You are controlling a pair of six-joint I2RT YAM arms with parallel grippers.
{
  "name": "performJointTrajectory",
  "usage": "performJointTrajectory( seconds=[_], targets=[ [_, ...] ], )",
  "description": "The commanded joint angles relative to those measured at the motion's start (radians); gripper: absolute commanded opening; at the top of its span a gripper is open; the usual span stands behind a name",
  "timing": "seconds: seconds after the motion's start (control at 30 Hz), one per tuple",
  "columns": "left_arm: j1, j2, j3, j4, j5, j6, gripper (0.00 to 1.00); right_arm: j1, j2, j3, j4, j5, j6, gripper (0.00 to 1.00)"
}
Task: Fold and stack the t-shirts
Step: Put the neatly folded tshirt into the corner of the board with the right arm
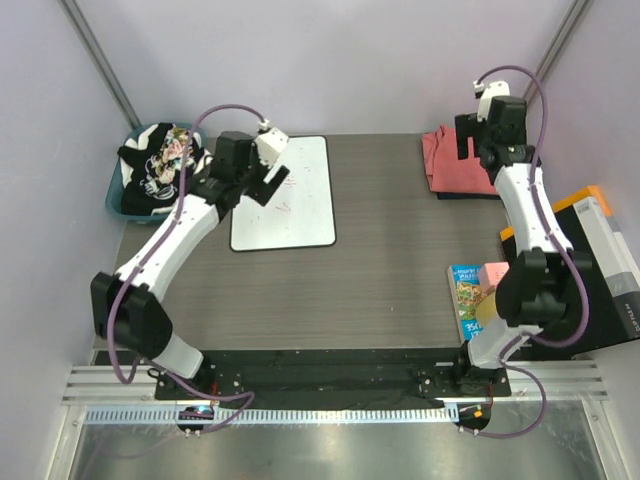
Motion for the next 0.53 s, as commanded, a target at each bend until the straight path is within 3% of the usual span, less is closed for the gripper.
performJointTrajectory(
  seconds=[0.0,0.2,0.5],
  targets=[
    [0.027,-0.15,-0.2,0.051,-0.028,-0.213,1.0,0.068,-0.136,-0.199,-0.126,-0.072,0.276,1.0],
    [0.038,-0.34,-0.39,0.203,-0.081,-0.279,1.0,0.071,-0.261,-0.331,-0.108,-0.13,0.273,1.0],
    [0.038,-0.388,-0.404,0.176,-0.14,-0.327,1.0,0.12,-0.314,-0.346,-0.072,-0.152,0.265,1.0]
  ],
)
